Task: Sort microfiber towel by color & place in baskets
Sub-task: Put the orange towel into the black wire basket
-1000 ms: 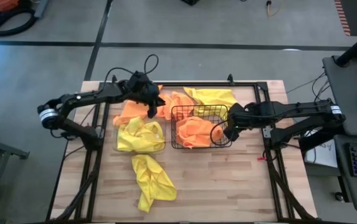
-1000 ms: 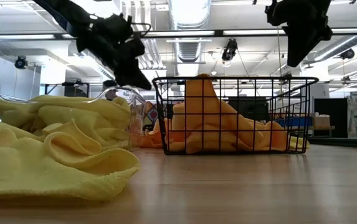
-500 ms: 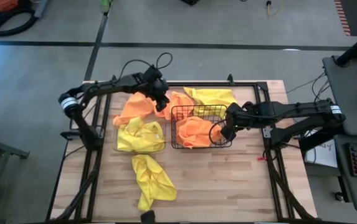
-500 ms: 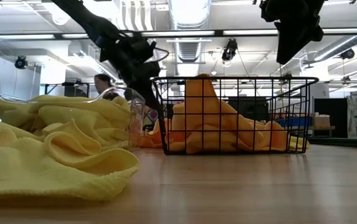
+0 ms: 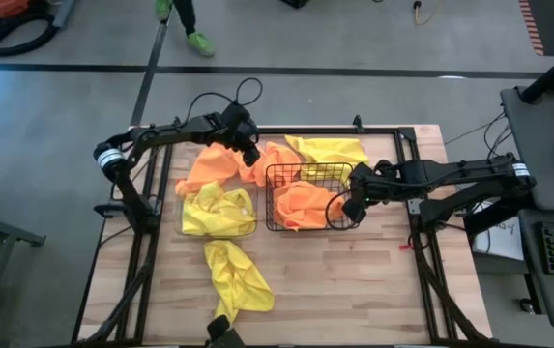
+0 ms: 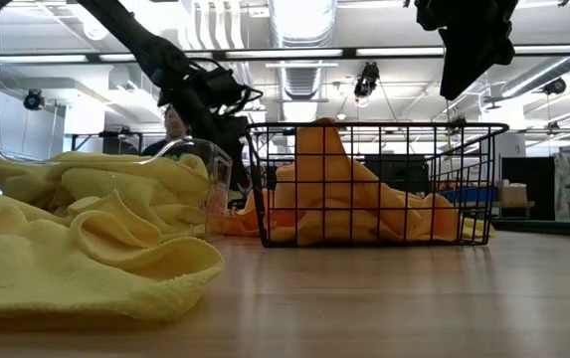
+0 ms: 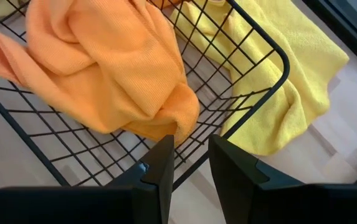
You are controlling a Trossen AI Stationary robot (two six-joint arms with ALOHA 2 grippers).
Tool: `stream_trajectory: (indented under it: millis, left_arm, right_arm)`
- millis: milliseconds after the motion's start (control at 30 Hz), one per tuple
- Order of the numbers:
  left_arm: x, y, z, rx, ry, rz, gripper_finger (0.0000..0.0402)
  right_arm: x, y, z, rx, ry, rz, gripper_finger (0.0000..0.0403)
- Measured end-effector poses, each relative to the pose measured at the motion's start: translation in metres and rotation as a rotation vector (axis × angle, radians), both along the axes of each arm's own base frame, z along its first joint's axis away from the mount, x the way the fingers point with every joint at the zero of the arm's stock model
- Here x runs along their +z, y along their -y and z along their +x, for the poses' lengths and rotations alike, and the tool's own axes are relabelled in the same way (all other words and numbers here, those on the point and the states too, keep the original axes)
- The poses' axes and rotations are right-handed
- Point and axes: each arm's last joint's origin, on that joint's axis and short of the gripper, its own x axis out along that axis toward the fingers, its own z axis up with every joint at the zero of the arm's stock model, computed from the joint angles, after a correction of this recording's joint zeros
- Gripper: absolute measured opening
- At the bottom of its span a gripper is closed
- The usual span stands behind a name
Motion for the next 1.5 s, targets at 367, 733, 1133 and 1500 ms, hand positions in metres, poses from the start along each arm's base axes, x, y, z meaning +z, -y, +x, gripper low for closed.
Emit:
stream_trajectory:
  millis: [367, 733, 1133, 1500]
  left_arm:
    - [-0.021, -0.008, 0.011, -0.035, -0.03, -0.022, 0.0244]
    - [-0.035, -0.021, 0.027, -0.042, -0.058, -0.039, 0.0233]
    - [-0.041, -0.02, 0.026, -0.055, -0.086, -0.04, 0.011]
    - [-0.019, -0.017, 0.022, -0.057, -0.041, -0.005, 0.0005]
  right_arm:
    - [0.0, 0.0, 0.001, 0.0, 0.007, 0.001, 0.0096]
    - [0.0, 0.0, 0.001, 0.0, 0.015, 0.001, 0.0096]
    - [0.0, 0.0, 0.001, 0.009, 0.013, -0.005, 0.0096]
    - [0.001, 0.0, 0.002, 0.008, 0.017, -0.005, 0.0096]
